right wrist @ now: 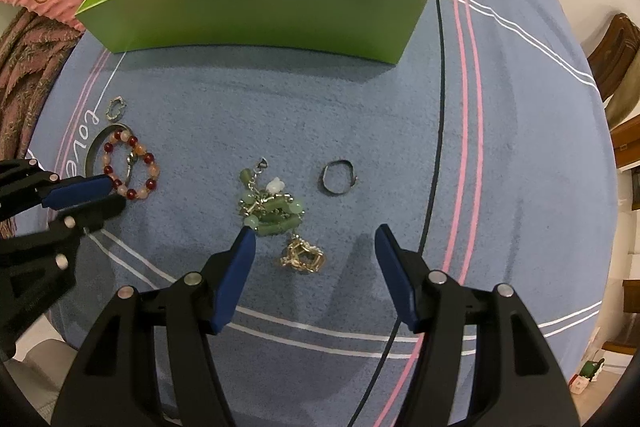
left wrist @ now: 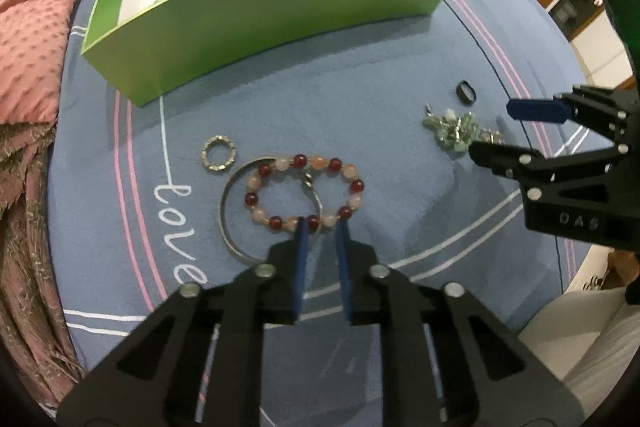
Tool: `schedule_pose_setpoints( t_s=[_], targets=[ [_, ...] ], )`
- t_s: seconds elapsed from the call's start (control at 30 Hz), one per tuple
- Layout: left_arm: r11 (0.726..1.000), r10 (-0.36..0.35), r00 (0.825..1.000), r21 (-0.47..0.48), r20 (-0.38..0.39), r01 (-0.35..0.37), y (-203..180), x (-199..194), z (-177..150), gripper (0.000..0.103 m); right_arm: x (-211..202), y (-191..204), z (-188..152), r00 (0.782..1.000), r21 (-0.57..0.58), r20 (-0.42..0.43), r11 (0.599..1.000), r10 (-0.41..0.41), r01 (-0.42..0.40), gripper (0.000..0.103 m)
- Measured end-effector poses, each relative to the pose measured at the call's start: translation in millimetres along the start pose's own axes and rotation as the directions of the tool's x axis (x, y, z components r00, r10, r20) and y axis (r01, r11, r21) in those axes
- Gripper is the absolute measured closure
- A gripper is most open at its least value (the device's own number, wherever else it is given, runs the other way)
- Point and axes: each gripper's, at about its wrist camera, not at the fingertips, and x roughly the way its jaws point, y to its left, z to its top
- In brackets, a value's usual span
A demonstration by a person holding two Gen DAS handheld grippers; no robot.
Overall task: Organize jewelry
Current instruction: 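Close the left tool on the red bead bracelet while the right tool grasps the green jade pendant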
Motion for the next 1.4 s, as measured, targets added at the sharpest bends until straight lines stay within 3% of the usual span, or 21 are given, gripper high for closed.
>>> schedule_pose_setpoints(
  t_s=[0.1,0.27,0.33,0.47,0.5,0.63,1.07,1.33,1.4],
  targets=[
    [1.0,0.002,1.0,-0.006,0.008,-0.002,5.2,-2.6,-0.9,0.102,2.1,-1.4,0.6,1.0,0.002,-0.002,1.0,0.002,-0.002,0.04],
    [1.0,-0.012,1.0,-0.008,0.018,0.012,10.2,-6.5,-0.9,0.103,2.8,-3.6,3.6,1.0,0.01,-0.002,1.0,0.002,-0.002,0.04],
    [1.0,-0.007,1.0,0.002,0.017,0.007,9.5,-8.4,-1.8,0.1,4.3,-4.1,4.1,1.0,0.014,-0.003,1.0,0.003,-0.003,0.04],
    [0.998,-0.003,1.0,0.056,0.017,0.002,-6.3,-10.7,-0.6,0.076,10.4,-4.1,2.0,1.0,0.009,-0.004,1.0,0.005,-0.005,0.04],
    [0.998,0.0,1.0,0.064,0.017,-0.001,-9.4,-10.1,0.7,0.075,11.1,-3.3,2.0,1.0,0.007,-0.005,1.0,0.004,-0.004,0.04],
    [0.995,0.045,0.999,0.088,0.001,-0.045,-14.6,-1.3,4.0,0.075,14.2,-2.0,2.8,1.0,0.007,-0.008,1.0,0.004,-0.004,0.04],
    [0.997,0.035,0.999,0.069,0.015,-0.036,-11.3,-0.8,8.4,0.082,15.0,0.7,7.2,1.0,0.006,0.0,1.0,0.007,-0.007,0.04],
    [0.989,0.075,0.997,0.13,0.008,-0.075,-22.7,4.4,6.8,0.074,15.3,-0.2,5.4,1.0,0.006,-0.009,1.0,0.01,-0.01,0.04],
    [0.988,0.085,0.996,0.128,0.011,-0.086,-23.7,5.3,8.2,0.079,16.8,-0.7,6.0,1.0,0.006,-0.01,1.0,0.007,-0.007,0.04]
  ],
)
